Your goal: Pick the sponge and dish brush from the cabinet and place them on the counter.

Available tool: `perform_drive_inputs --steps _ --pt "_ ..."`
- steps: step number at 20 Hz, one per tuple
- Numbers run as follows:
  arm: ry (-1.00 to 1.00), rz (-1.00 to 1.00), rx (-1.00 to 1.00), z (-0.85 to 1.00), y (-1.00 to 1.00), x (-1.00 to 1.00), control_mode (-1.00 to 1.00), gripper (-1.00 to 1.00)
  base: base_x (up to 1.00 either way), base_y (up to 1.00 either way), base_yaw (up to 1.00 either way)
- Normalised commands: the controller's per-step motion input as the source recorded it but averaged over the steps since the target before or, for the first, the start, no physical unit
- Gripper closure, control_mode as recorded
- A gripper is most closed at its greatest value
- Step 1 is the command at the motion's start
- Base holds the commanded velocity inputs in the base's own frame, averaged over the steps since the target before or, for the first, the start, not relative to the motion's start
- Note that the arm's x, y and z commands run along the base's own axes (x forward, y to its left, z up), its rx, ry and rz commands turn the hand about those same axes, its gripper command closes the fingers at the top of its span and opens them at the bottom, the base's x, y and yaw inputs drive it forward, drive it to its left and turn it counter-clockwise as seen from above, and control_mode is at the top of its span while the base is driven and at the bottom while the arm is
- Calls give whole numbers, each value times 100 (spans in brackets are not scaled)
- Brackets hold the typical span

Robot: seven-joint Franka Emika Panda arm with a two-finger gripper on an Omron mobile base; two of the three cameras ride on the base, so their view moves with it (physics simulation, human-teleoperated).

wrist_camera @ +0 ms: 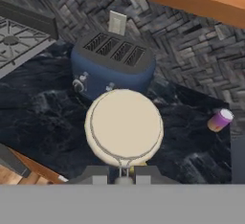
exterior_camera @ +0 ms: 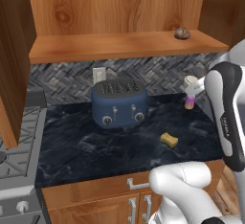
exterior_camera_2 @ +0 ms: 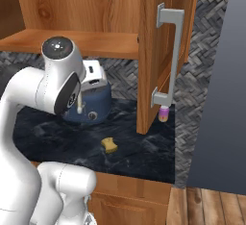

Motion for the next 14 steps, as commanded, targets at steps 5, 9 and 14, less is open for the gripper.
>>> perform_drive_inputs --steps 5,9,14 --pt "2 0 0 -43 0 -24 -100 100 0 0 0" --pt "3 0 0 -45 0 -12 -100 100 0 0 0" --pt "1 0 0 -49 0 -3 -100 100 0 0 0"
